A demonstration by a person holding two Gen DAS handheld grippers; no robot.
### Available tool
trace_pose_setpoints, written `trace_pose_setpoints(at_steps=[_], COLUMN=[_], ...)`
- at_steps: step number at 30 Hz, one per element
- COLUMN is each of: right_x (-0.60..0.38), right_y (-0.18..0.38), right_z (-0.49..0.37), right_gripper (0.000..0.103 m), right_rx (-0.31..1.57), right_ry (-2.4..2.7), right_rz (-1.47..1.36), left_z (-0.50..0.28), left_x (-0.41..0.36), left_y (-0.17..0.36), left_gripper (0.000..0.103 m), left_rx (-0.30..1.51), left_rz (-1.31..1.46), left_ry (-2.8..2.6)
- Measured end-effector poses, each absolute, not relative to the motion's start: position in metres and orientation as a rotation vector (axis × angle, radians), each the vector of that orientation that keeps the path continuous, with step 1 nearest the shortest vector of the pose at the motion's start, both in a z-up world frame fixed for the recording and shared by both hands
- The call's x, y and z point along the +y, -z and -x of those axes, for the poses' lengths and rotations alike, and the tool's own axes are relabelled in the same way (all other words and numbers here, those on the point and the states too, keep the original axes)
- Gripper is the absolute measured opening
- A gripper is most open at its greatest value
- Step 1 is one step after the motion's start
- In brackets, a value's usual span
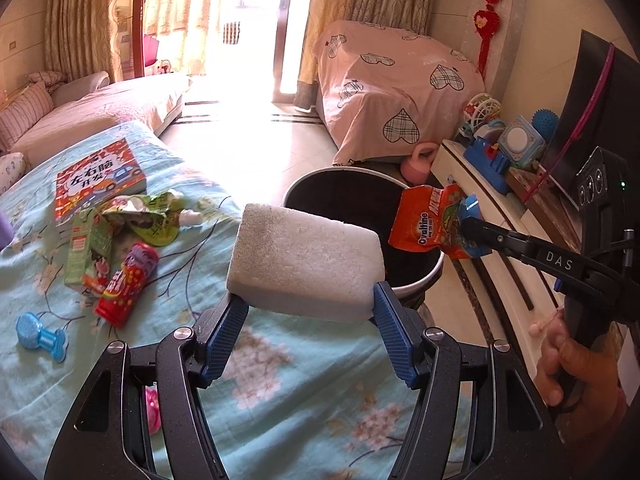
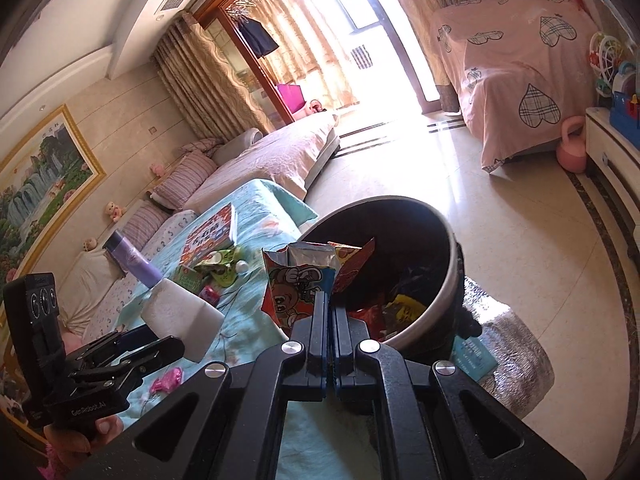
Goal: Collect trash
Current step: 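Carry both items over the black bin and open both tools to drop them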
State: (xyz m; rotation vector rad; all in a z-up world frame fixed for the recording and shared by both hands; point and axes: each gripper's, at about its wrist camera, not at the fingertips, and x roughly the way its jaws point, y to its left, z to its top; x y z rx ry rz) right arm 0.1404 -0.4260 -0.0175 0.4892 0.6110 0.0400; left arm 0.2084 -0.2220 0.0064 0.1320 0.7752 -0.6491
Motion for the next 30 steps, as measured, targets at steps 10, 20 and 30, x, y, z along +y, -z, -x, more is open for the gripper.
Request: trace_pose_setpoints(at_steps=[10,20,30], right_x=[-0.441,-0.457,-0.466], right_y=[0.025,0.036,0.046], right_z=[-0.162,-0.185,-0.198], right_gripper=[0.001,0.003,0.039], right_rx=[0.651,0.71,0.738], right_ry=[-0.009,0.023,0.022], right_rz=[-0.462,-0.423,-0.444], left_z=[-0.236,-0.264,-0.269], left_x=[-0.258,-0.285,-0.286], left_y=[0.005,0.018,0.03], left_gripper=[0.064,0.066,0.079], left_rx=[0.815,0.854,0.905], left_rz=[-0.167,-0.169,-0.154], left_ry=[0.671,0.691,0.689])
